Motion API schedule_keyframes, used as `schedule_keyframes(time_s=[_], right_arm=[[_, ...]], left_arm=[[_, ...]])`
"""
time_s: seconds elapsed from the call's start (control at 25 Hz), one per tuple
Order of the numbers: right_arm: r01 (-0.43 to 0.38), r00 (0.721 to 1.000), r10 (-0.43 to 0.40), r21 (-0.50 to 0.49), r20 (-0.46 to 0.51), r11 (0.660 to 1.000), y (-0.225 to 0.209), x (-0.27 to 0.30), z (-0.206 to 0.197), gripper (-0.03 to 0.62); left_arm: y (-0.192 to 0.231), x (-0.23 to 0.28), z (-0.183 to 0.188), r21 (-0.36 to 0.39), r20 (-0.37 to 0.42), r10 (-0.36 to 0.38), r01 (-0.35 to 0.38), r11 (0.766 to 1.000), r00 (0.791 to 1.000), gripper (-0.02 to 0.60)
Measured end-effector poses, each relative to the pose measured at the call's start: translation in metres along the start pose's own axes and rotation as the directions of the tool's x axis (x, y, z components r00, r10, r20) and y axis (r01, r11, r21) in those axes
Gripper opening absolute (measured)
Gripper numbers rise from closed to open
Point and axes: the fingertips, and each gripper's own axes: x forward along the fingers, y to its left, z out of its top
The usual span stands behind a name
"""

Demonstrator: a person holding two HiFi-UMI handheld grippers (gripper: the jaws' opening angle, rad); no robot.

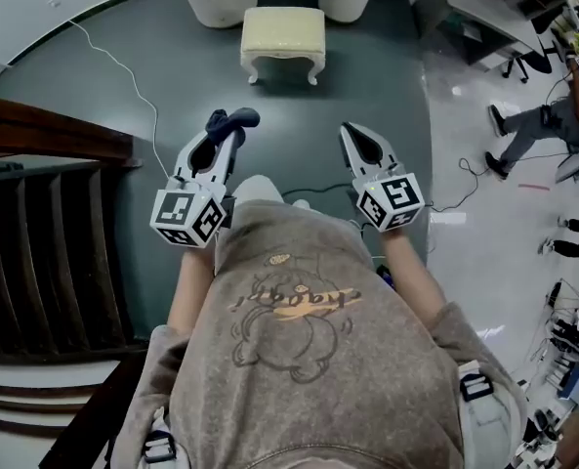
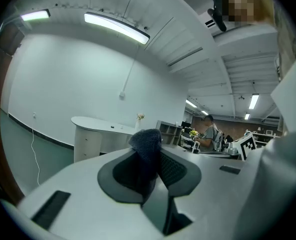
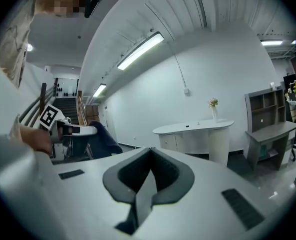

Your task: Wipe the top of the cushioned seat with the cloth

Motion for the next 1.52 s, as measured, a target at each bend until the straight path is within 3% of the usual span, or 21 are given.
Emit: schedule_keyframes(time_s=[0.36,0.68,1.52], right_arm=[[-0.006,1.0,0.006,-0.001,-0.016,1.0,-0.025,0.029,0.002,-0.005],[0.02,0.999,-0.02,0.001,-0.028,1.0,-0.064,0.084,0.01,-0.005],[0.118,0.991,-0.116,0.031,-0.066,0.993,-0.18,0.324,0.085,-0.003]], left_arm=[[0.018,0.029,0.009,-0.016,0.026,0.025,-0.024,1.0,0.999,0.095],[0.059,0.095,0.015,-0.037,0.011,-0.003,0.003,0.999,1.0,0.095],[0.232,0.315,0.088,-0.061,-0.095,-0.099,0.093,0.994,0.991,0.095]])
